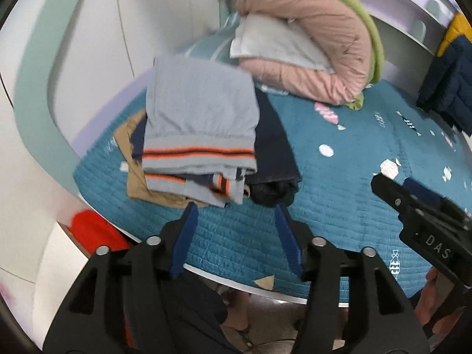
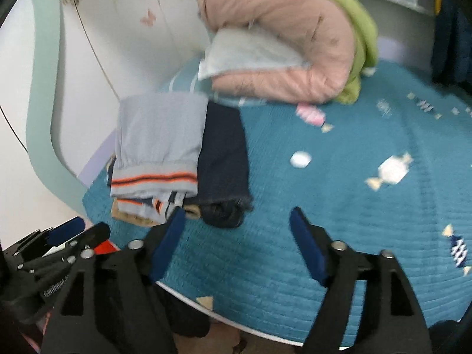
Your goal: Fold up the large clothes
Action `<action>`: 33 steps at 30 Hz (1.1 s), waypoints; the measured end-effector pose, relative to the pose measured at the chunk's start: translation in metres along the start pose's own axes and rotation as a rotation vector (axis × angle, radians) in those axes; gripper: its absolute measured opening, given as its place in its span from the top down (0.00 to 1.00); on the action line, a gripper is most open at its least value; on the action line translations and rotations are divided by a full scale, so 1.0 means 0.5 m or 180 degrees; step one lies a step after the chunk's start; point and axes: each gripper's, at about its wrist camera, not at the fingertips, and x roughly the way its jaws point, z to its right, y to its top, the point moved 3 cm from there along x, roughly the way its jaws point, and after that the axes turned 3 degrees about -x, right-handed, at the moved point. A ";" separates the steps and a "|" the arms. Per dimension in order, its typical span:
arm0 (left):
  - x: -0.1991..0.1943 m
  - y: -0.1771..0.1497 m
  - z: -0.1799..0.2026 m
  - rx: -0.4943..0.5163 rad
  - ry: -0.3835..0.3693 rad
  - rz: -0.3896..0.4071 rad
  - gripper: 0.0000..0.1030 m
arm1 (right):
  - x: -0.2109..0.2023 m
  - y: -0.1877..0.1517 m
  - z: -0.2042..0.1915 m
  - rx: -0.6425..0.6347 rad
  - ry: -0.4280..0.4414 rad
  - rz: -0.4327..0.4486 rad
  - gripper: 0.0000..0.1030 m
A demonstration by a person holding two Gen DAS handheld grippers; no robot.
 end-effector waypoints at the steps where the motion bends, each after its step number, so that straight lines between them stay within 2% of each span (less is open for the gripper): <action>1: -0.022 0.003 0.013 0.0032 -0.0022 0.0090 0.43 | -0.019 0.002 0.002 0.0010 0.0011 0.0046 0.19; 3: -0.054 0.008 0.031 0.0092 -0.0105 0.0196 0.30 | -0.048 0.006 0.010 0.0015 0.0005 0.0078 0.19; 7: -0.122 0.014 0.069 0.0189 -0.0184 0.0434 0.29 | -0.108 0.011 0.023 0.0026 -0.0022 0.0305 0.19; 11: -0.173 0.015 0.095 0.0237 -0.0272 0.0597 0.26 | -0.169 0.014 0.042 0.0014 -0.0246 0.0523 0.11; 16: -0.220 0.011 0.117 0.0261 -0.0299 0.0805 0.23 | -0.231 0.015 0.054 -0.0087 -0.0409 0.0746 0.10; 19: -0.243 0.011 0.125 0.0223 -0.0421 0.0848 0.23 | -0.252 0.010 0.061 -0.0084 -0.0491 0.0814 0.10; 24: -0.273 0.008 0.146 0.0283 -0.0461 0.0942 0.22 | -0.284 0.011 0.071 -0.0127 -0.0611 0.0960 0.10; 33: -0.293 0.007 0.155 0.0266 -0.0539 0.1022 0.20 | -0.332 0.014 0.079 -0.0118 -0.0633 0.1070 0.10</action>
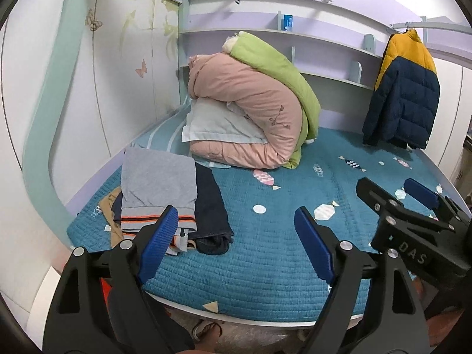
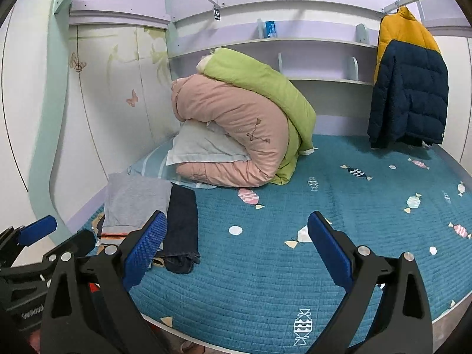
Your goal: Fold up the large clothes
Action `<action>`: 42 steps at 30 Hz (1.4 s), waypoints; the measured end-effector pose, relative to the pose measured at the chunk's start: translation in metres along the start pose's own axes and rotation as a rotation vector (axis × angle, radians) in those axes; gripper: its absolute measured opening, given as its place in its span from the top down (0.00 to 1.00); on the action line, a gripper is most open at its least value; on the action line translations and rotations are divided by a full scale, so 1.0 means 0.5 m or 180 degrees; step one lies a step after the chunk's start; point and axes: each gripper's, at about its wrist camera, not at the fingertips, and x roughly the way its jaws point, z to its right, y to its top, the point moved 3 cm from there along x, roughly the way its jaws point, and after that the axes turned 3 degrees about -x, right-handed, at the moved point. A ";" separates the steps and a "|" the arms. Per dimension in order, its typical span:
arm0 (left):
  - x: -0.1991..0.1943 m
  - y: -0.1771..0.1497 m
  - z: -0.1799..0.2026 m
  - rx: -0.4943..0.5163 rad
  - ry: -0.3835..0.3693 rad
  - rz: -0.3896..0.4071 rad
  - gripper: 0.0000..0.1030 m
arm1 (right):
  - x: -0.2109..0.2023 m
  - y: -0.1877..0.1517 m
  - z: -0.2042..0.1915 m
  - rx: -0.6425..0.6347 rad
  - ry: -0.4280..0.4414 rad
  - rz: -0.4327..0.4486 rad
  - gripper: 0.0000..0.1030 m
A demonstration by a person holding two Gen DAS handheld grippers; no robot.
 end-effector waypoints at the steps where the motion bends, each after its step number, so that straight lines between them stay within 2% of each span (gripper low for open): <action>1: 0.001 0.001 -0.001 -0.0003 0.0001 -0.0006 0.20 | -0.003 0.000 -0.001 -0.0009 0.0000 0.0006 0.10; 15: 0.009 0.009 -0.013 -0.0048 0.0008 -0.0010 0.18 | -0.011 0.006 -0.002 -0.0055 -0.0106 -0.0018 0.10; 42: 0.070 0.030 -0.009 0.0041 0.0019 -0.0146 0.18 | 0.015 0.014 0.006 -0.0020 -0.0021 -0.0111 0.09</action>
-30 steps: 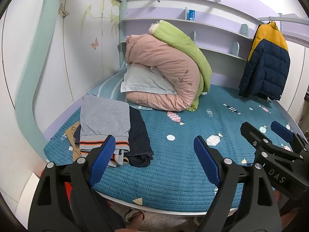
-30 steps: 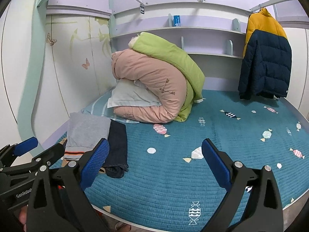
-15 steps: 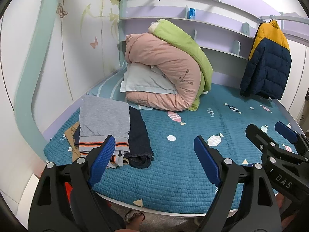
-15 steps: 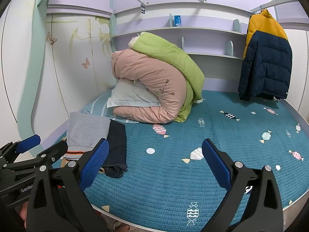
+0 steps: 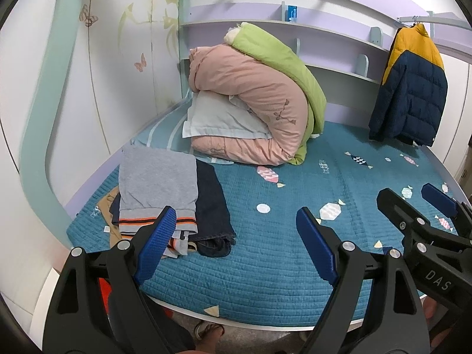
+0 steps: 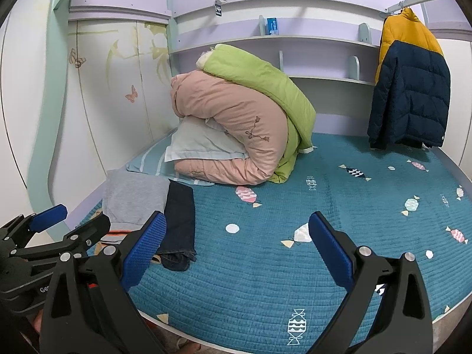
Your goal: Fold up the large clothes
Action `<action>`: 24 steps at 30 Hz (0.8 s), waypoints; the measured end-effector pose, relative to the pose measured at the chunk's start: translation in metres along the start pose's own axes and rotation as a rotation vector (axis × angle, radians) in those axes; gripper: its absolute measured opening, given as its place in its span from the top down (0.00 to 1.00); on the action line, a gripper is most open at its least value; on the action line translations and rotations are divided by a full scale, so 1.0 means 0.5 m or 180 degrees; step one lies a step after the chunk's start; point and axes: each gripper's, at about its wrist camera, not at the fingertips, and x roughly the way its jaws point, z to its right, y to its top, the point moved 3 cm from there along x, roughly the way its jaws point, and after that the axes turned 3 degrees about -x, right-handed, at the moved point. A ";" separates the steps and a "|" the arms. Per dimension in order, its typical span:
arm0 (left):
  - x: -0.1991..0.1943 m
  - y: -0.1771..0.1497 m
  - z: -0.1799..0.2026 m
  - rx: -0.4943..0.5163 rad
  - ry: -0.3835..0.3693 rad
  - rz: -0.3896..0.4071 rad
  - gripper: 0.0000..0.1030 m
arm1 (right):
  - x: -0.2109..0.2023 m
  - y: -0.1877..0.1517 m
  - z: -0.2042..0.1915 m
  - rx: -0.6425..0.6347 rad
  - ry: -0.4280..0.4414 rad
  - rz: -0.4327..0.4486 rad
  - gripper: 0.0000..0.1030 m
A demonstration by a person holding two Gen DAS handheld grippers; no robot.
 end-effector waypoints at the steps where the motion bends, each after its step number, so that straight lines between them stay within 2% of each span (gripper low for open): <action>1: 0.002 0.000 0.000 0.0001 -0.0004 -0.0006 0.18 | 0.002 0.000 0.000 0.0003 0.0000 -0.0005 0.09; 24: 0.030 0.009 -0.007 0.0033 -0.0028 -0.0070 0.18 | 0.023 0.003 0.003 0.0086 0.0036 -0.0050 0.09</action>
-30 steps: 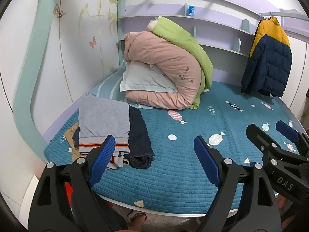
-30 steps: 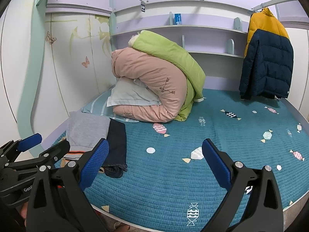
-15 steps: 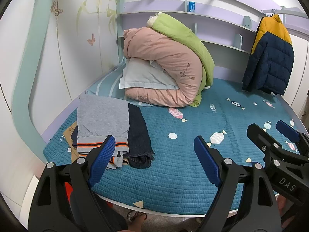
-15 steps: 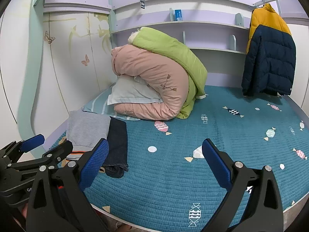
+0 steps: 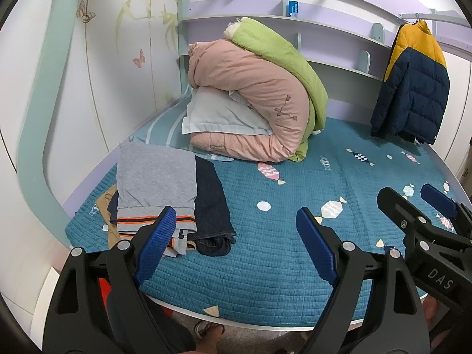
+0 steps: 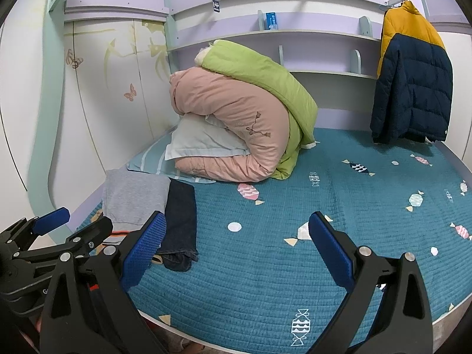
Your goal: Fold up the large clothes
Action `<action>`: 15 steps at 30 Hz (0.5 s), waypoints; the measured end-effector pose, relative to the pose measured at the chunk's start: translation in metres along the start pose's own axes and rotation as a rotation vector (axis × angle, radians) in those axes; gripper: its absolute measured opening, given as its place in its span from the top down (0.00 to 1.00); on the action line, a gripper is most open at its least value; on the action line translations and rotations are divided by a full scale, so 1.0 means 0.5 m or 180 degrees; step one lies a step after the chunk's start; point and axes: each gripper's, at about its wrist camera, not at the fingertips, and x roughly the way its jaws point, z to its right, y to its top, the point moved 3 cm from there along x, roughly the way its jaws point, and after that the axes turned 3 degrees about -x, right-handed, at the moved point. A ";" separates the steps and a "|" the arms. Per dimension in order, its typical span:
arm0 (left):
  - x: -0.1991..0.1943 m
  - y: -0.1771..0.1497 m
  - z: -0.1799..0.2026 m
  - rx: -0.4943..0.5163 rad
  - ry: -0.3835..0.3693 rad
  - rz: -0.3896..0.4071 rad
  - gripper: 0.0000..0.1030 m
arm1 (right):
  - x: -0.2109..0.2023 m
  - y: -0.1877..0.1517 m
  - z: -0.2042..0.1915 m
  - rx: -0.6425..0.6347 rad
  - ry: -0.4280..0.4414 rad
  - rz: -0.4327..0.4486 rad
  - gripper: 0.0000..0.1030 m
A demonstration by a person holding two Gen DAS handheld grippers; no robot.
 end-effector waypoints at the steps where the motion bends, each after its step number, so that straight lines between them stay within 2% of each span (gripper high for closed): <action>1: 0.000 0.000 -0.001 0.0000 0.0002 0.0001 0.18 | 0.000 0.000 0.000 0.0000 0.0000 -0.0002 0.09; 15: -0.005 0.002 0.001 -0.0001 -0.0015 0.0028 0.18 | -0.004 0.002 -0.002 0.0057 -0.0013 0.0033 0.09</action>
